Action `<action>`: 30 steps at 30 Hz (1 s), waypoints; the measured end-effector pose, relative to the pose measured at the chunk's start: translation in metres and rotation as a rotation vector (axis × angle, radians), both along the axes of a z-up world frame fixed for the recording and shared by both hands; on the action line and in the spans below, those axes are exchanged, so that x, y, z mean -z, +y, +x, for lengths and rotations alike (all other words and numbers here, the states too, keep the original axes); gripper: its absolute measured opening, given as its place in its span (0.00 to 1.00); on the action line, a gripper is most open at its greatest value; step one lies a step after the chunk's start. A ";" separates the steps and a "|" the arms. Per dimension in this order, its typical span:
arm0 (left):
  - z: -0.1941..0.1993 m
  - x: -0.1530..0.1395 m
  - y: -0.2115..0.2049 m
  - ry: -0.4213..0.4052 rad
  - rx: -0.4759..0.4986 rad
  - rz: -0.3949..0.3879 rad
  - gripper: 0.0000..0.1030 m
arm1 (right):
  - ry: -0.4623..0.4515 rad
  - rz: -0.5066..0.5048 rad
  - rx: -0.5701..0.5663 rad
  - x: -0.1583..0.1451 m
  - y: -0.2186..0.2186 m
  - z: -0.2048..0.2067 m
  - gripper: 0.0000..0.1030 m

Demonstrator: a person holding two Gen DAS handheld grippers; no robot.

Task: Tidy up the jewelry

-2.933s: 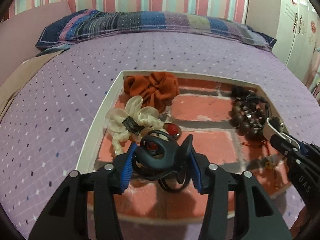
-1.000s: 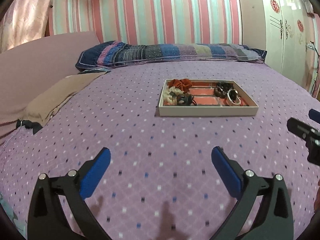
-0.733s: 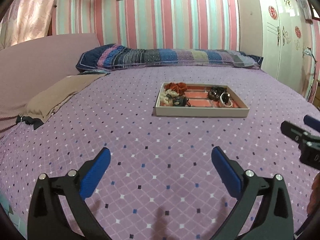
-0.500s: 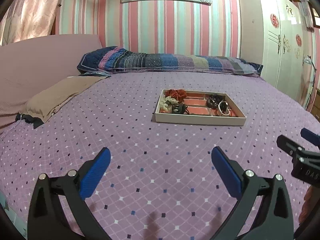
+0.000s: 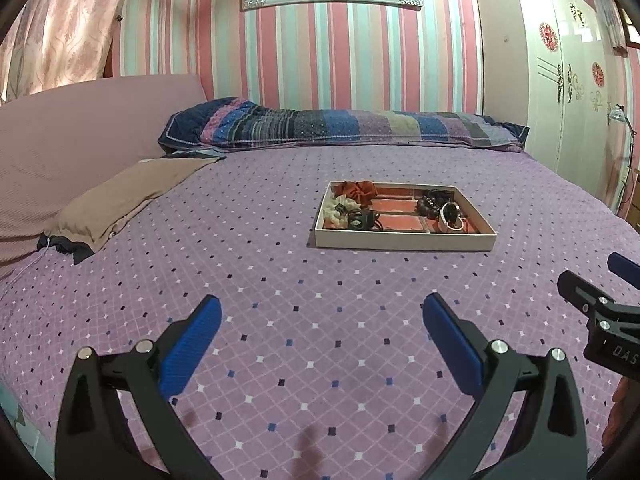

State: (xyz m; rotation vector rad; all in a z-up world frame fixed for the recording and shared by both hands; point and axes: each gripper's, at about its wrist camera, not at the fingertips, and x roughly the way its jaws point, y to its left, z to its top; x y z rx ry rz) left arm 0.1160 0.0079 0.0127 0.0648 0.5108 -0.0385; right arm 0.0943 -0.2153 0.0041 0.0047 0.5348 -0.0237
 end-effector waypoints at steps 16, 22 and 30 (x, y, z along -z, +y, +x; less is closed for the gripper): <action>0.000 -0.003 0.000 -0.004 0.020 -0.004 0.96 | -0.004 -0.007 0.016 -0.002 -0.003 0.001 0.96; 0.000 -0.004 -0.001 -0.006 0.027 -0.003 0.96 | -0.006 -0.012 0.019 -0.003 -0.003 0.001 0.96; -0.001 -0.007 -0.003 -0.013 0.033 -0.003 0.96 | -0.009 -0.007 0.028 -0.003 -0.006 0.002 0.96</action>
